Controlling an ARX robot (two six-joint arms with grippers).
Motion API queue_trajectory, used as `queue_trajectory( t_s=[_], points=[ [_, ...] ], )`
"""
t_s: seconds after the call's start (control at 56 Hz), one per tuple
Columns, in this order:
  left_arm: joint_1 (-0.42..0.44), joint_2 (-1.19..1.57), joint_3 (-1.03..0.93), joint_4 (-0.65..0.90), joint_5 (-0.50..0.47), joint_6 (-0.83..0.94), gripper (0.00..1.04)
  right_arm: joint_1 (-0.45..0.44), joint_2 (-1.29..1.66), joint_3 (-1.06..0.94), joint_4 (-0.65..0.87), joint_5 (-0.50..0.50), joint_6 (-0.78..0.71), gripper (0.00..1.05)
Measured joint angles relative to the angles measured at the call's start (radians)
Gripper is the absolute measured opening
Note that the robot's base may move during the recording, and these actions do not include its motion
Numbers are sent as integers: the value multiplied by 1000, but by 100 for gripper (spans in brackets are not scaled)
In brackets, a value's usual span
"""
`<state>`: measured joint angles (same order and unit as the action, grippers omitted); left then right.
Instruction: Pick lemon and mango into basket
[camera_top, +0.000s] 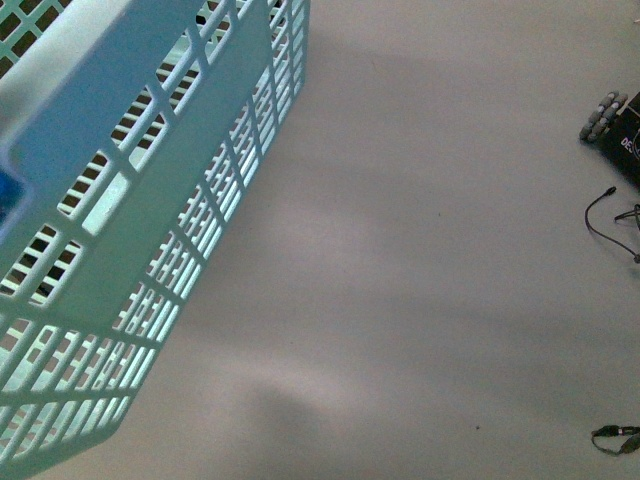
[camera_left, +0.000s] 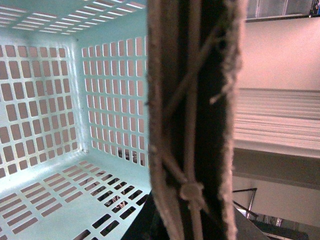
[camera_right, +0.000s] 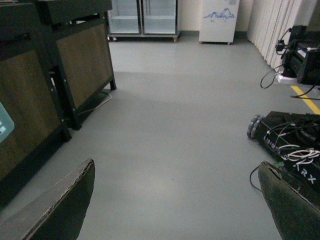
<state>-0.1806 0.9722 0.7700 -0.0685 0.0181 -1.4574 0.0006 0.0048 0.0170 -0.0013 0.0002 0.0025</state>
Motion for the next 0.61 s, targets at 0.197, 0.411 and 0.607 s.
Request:
queue_trajectory(
  t_s=[0.197, 0.411, 0.607],
  points=[
    [0, 0, 0, 0, 0, 0, 5, 0, 0, 0, 0, 0, 1, 96],
    [0, 0, 0, 0, 0, 0, 5, 0, 0, 0, 0, 0, 0, 96],
    [0, 0, 0, 0, 0, 0, 5, 0, 0, 0, 0, 0, 0, 96]
  ],
)
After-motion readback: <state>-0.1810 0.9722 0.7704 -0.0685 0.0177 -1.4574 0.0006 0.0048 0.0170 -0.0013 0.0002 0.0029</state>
